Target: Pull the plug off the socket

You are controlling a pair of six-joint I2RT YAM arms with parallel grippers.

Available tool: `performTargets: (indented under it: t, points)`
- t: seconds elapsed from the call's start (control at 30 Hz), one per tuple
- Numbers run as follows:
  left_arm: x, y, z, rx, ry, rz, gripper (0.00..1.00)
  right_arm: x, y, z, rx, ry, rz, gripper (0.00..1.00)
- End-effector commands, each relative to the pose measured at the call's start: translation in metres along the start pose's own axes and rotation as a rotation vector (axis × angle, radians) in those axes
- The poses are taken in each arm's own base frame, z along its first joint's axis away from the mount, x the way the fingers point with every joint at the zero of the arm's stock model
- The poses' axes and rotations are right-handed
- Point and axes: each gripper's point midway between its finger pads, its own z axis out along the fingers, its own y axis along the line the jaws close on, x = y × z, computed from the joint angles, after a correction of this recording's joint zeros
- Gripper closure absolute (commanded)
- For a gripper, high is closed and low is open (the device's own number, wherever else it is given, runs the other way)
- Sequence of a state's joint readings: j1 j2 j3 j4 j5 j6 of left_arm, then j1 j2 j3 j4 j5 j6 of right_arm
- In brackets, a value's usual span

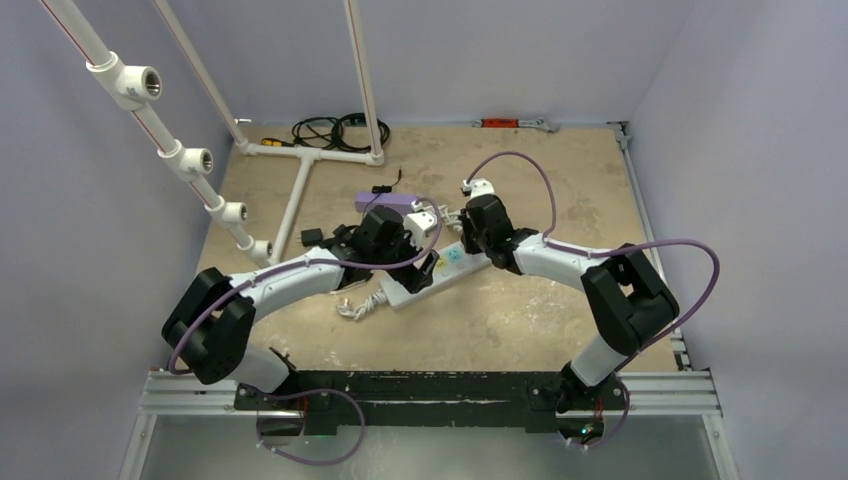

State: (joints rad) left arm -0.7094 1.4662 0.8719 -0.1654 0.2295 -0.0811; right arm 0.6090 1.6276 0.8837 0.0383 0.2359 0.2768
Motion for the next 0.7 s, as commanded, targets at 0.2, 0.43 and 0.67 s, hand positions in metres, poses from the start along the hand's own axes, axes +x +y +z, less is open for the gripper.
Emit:
performTargets:
  t: [0.2,0.43,0.67]
  points:
    - [0.004,-0.002,0.01,-0.049,-0.08,0.319,0.14,-0.007,0.028,-0.008,-0.155,-0.007,0.002,1.0]
    - [0.01,0.007,0.016,-0.084,-0.078,0.339,0.07,-0.007,0.03,-0.01,-0.176,-0.002,0.007,1.0]
    - [0.023,-0.001,0.032,-0.021,-0.015,0.316,0.06,-0.007,0.028,-0.009,-0.167,-0.002,0.009,1.0]
